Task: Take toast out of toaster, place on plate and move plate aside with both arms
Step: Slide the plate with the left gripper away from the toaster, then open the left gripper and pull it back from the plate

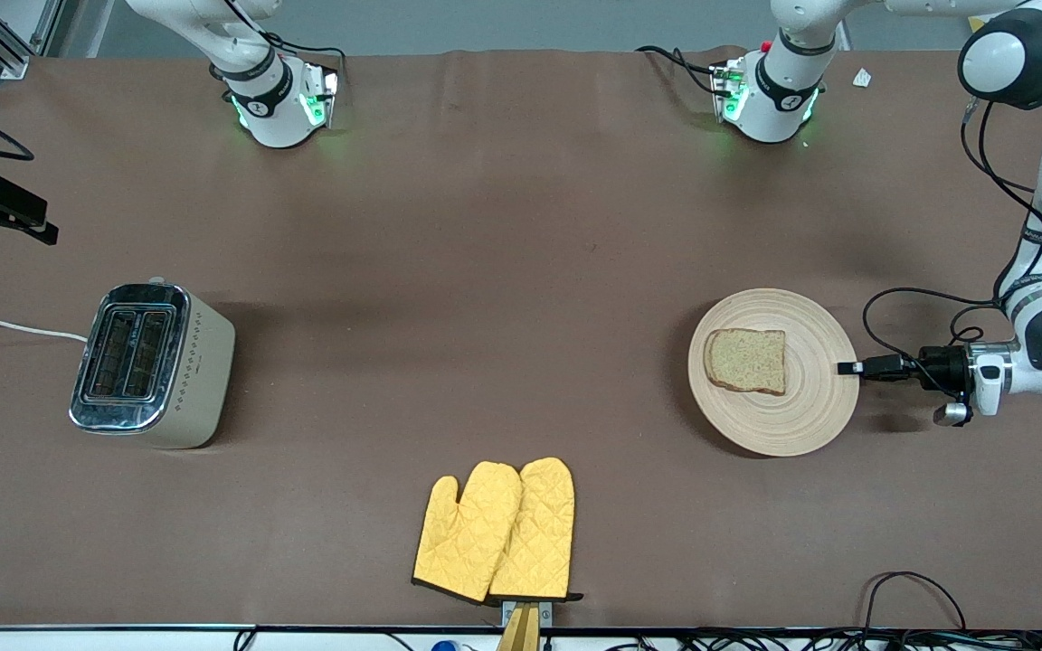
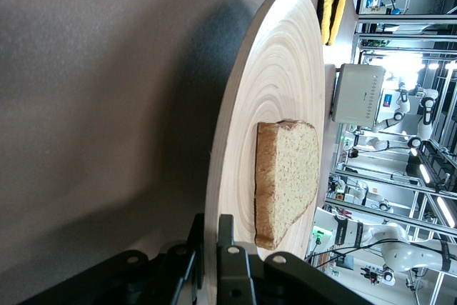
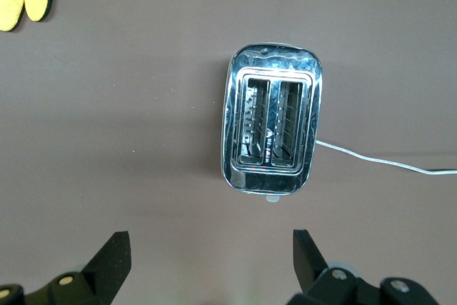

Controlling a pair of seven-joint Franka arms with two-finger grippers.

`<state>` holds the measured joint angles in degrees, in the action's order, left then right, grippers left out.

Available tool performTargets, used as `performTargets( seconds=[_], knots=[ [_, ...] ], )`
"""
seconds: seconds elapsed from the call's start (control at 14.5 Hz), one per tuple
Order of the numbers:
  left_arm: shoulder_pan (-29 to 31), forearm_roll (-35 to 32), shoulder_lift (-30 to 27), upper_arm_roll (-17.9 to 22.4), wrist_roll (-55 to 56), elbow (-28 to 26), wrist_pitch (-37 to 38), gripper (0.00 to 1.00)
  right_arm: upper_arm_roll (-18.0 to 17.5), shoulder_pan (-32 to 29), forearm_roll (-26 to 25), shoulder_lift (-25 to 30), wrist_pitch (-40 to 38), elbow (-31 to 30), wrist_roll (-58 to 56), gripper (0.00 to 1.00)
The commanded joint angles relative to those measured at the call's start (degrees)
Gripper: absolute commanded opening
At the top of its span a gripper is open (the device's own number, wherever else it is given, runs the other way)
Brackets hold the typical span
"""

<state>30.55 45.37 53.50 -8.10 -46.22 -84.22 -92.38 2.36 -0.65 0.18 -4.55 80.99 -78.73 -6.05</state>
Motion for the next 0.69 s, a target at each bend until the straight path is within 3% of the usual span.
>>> performTargets(
  seconds=[0.0, 0.07, 0.21, 0.41, 0.62],
  knots=[
    [0.6, 0.9, -0.5, -0.2, -0.4, 1.3, 2.5, 0.39, 1.0, -0.7, 0.0, 1.1, 0.8, -1.7, -0.5, 1.0],
    [1.1, 0.9, -0.6, -0.2, -0.4, 1.3, 2.5, 0.99, 1.1, -0.7, -0.1, 1.0, 0.9, -1.6, -0.5, 1.0],
    [1.2, -1.0, -1.0, 0.3, -0.1, 3.6, 2.7, 1.0, 1.0, -0.7, 0.0, 1.0, 0.9, -1.6, -0.5, 1.0],
    [1.0, -12.2, -2.9, 0.3, 0.9, 10.2, 2.7, 1.0, 1.1, -0.7, 0.0, 1.0, 0.8, -1.6, -0.5, 1.0],
    [-2.1, -24.3, -8.7, -0.4, 3.7, 14.3, 2.1, 1.0, 1.1, -0.7, 0.0, 1.0, 0.8, -1.6, -0.5, 1.0]
  ],
)
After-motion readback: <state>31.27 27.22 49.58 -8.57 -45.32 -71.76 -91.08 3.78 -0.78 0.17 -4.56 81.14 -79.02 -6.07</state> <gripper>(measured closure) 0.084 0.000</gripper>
